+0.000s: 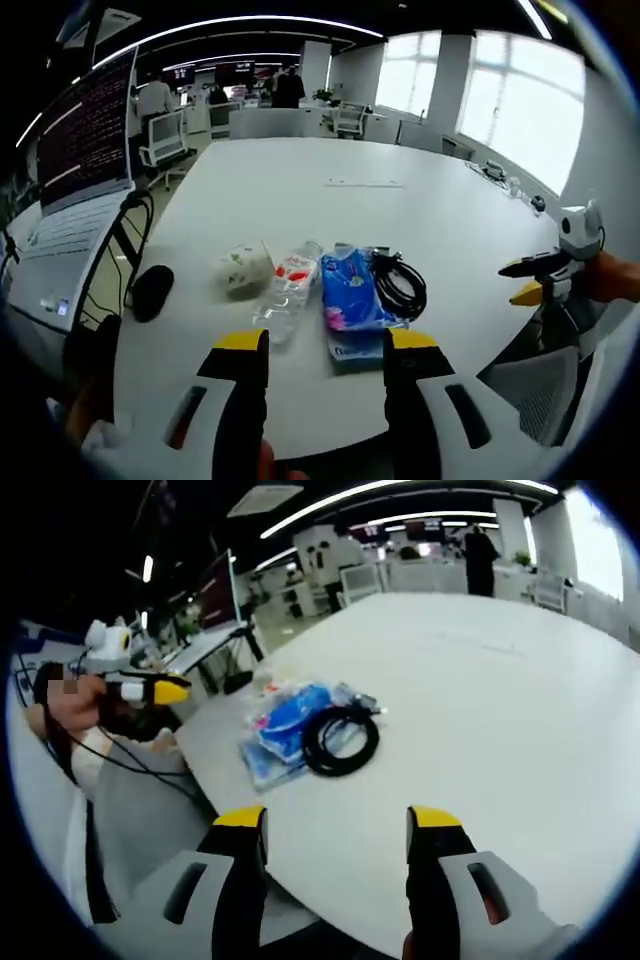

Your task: Arrange the tabletop items into an orderly group along one side of the table until the central work area is clear of visible clutter.

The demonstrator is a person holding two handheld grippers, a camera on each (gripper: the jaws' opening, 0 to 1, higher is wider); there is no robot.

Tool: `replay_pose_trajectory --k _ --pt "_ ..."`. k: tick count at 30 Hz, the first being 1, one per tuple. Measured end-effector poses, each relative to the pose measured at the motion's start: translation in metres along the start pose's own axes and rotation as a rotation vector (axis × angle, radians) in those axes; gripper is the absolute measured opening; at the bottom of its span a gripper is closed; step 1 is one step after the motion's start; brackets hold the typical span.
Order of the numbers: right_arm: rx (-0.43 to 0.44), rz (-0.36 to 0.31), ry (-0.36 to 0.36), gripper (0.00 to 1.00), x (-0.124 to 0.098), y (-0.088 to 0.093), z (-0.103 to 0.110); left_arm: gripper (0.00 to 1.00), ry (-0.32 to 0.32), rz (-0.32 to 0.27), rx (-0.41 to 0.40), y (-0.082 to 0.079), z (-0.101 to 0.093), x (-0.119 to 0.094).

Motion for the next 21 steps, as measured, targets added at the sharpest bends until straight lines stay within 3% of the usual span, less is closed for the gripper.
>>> replay_pose_trajectory --k 9,21 --pt "0.014 -0.037 -0.020 0.54 0.004 -0.015 0.005 0.45 -0.008 0.011 -0.003 0.010 0.001 -0.007" --pt "0.029 -0.043 -0.006 0.54 0.002 -0.011 0.004 0.45 0.003 0.007 0.000 0.009 0.002 -0.003"
Point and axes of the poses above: the point that each gripper's makers call its tool centre point, and the gripper's own axes: x roughly forward along the fingers, z roughly to its left, y roughly out of its underside, the point moved 4 cm from there along -x, roughly backward along the fingers, and after that the axes turned 10 degrees about x, right-handed, at the moved point
